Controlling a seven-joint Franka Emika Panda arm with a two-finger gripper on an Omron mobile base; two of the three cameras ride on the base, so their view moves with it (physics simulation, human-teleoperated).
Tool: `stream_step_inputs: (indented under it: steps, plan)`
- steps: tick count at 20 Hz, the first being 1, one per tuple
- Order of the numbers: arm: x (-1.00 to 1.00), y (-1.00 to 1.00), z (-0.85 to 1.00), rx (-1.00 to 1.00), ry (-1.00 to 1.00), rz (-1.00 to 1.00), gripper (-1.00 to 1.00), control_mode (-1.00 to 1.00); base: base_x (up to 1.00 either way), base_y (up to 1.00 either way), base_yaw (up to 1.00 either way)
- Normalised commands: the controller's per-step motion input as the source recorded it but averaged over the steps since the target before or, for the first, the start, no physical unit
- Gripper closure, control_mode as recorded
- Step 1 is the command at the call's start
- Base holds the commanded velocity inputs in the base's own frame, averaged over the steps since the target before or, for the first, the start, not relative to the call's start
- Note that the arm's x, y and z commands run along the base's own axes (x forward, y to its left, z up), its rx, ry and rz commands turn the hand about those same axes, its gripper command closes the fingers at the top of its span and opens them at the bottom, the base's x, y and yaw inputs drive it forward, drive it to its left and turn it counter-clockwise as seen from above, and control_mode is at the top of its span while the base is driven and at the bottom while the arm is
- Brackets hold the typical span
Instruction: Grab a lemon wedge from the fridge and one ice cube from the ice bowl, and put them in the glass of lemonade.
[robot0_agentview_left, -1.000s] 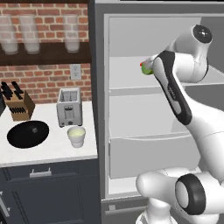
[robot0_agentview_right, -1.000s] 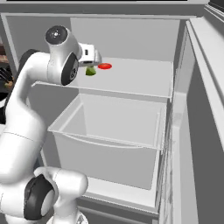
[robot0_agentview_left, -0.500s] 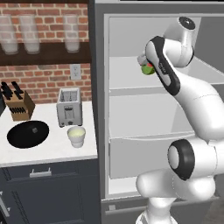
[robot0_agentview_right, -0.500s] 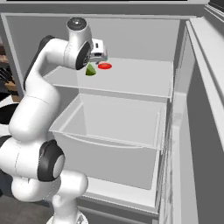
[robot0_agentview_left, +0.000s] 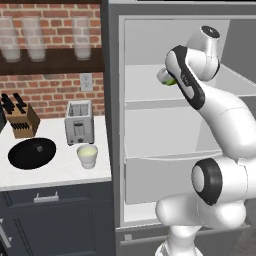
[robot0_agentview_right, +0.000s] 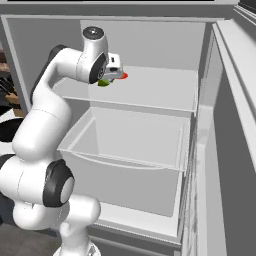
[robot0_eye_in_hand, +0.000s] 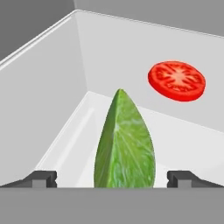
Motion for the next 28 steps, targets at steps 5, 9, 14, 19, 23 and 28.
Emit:
stream_step_inputs:
  steps: [5,9,14,19,23,28]
  plan:
    - [0.04,0.0,-0.16,0.0,0.0,0.01,-1.0,-1.0,0.0,0.0,0.0]
    - [0.19,0.01,0.01,-0.02,0.02,0.0,-1.0,-1.0,0.0,0.0,0.0]
    - [0.18,0.0,0.01,-0.01,0.05,0.0,-1.0,-1.0,0.0,0.0,0.0]
    - [0.02,0.0,0.07,-0.01,0.05,0.0,-1.0,-1.0,0.0,0.0,0.0]
    - [0.0,0.0,-0.15,0.0,0.08,0.0,-1.0,-1.0,0.0,0.0,0.0]
    - [0.0,0.0,-0.31,0.0,0.03,0.0,-1.0,-1.0,0.0,0.0,0.0]
